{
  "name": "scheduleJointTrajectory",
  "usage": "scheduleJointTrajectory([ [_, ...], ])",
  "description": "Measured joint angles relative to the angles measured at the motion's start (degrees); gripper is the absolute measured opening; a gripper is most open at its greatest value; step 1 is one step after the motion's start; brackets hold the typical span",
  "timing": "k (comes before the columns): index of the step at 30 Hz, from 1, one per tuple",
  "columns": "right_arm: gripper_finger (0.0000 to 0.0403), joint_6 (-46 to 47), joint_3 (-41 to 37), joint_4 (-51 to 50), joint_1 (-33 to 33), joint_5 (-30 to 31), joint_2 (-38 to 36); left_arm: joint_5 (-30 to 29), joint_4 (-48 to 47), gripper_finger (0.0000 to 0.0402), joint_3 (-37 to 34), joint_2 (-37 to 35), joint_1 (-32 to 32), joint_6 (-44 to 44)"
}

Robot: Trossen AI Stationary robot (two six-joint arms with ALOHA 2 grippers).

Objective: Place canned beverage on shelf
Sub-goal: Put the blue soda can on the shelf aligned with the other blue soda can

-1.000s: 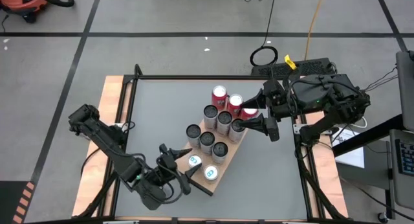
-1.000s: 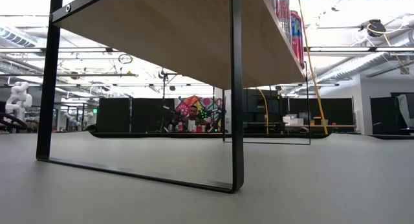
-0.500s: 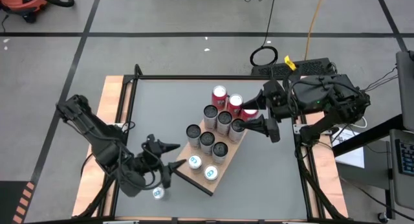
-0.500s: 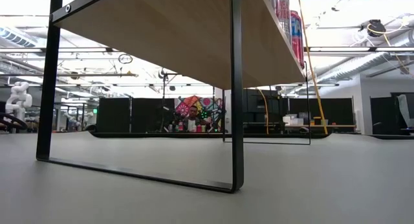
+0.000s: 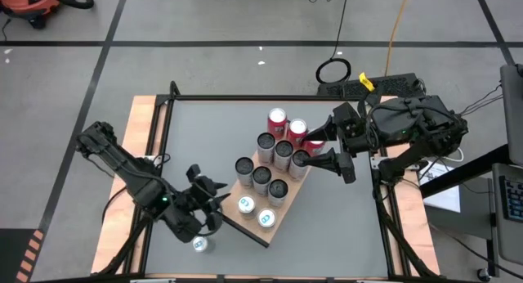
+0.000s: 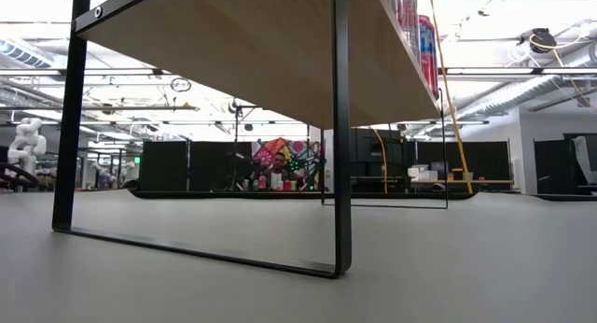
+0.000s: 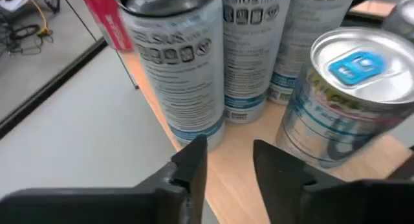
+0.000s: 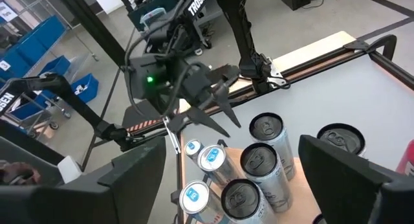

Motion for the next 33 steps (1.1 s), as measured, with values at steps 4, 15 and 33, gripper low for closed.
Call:
scheduleJointTrajectory([
  [4,0.0325,-0.01,0.00,0.00,0.02,1.17,0.00,1.97,2.50,0.0092,-0.02,1.64,1.37,1.70],
  [15,0.0325,-0.09,0.00,0.00,0.02,1.51,0.00,2.42,7.49,0.0031,-0.04,3.03,1.42,2.95],
  [33,0.0325,-0.06,0.00,0.00,0.02,1.49,0.00,4.98,12.80,0.0026,-0.04,3.03,1.42,8.83],
])
